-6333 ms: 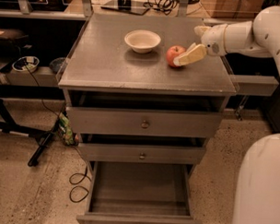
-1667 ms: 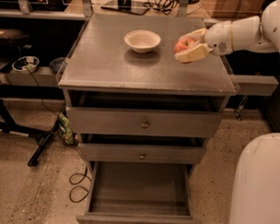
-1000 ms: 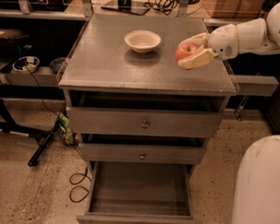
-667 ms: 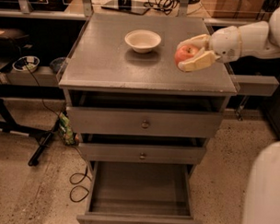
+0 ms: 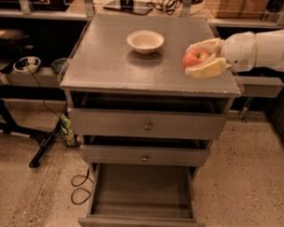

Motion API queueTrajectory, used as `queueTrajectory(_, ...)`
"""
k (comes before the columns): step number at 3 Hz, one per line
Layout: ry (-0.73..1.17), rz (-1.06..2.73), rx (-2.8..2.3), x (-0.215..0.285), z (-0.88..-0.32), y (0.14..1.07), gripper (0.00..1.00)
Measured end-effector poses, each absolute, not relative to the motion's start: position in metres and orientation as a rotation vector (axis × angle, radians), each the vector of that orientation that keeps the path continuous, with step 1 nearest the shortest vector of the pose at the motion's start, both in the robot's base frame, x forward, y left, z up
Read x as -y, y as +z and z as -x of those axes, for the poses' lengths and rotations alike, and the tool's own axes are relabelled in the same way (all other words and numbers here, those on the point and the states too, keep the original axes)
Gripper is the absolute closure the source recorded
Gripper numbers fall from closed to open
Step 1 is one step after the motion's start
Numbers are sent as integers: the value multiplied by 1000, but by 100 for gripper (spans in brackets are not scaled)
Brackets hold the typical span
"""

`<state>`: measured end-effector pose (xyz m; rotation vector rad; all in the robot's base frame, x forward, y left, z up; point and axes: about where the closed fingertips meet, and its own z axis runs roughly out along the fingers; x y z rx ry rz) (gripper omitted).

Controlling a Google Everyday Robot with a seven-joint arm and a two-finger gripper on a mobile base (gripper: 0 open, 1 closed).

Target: Place apple into bottom drawer

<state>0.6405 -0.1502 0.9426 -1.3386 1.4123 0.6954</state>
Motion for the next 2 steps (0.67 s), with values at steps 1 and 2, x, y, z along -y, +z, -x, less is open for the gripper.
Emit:
queueTrajectory(1,606,1263,-1467,155,-626,938,100)
queueTrajectory(2,623,1256,-1493,149,-626,921,100)
